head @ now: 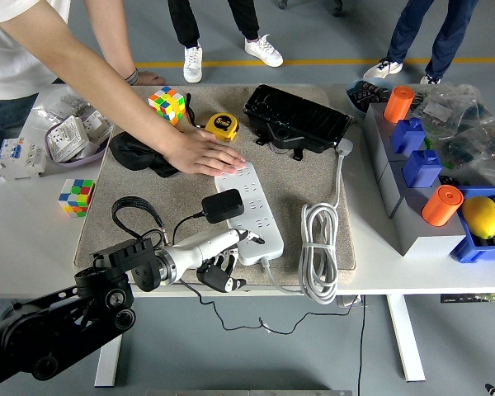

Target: Put the plug near the board,insert it into the board,press the button,pull the plug out

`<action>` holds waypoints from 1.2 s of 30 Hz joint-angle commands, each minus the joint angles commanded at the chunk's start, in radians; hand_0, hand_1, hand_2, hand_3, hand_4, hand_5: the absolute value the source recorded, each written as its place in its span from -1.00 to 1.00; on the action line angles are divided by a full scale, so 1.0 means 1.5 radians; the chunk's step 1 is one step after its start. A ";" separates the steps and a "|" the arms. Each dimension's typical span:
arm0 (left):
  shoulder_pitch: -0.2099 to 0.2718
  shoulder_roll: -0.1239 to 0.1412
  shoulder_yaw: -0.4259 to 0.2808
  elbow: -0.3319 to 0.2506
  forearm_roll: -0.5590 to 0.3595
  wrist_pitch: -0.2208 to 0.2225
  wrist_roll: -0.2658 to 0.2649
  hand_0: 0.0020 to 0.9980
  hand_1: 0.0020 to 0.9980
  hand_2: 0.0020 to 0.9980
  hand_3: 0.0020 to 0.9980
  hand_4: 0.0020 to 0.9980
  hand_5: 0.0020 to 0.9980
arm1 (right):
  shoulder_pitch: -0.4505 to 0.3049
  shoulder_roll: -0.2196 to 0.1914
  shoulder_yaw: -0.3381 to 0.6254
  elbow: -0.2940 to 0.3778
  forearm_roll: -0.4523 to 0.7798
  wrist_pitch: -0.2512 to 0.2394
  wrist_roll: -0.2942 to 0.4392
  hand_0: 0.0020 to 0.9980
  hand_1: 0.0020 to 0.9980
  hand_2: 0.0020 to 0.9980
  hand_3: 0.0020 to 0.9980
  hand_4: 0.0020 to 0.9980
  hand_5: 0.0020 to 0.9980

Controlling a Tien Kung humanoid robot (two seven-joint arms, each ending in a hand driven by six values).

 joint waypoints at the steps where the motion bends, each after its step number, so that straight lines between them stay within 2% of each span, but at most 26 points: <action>1: 0.000 0.000 0.001 0.002 -0.002 0.001 -0.001 -0.89 -0.78 -0.53 0.76 0.42 -1.00 | 0.000 0.000 0.001 0.000 0.000 0.000 0.000 0.20 0.20 0.10 0.10 0.58 -0.44; 21: -0.005 -0.009 0.009 0.029 0.005 0.009 0.003 -0.89 -0.78 -0.54 0.75 0.46 -1.00 | 0.000 0.001 0.002 0.000 0.000 0.000 0.001 0.20 0.20 0.10 0.10 0.58 -0.44; 36: 0.008 0.008 -0.042 -0.039 -0.043 0.002 -0.010 -0.89 -0.78 -0.53 0.74 0.43 -1.00 | 0.000 0.000 -0.001 0.000 0.001 0.002 0.002 0.21 0.19 0.10 0.10 0.58 -0.44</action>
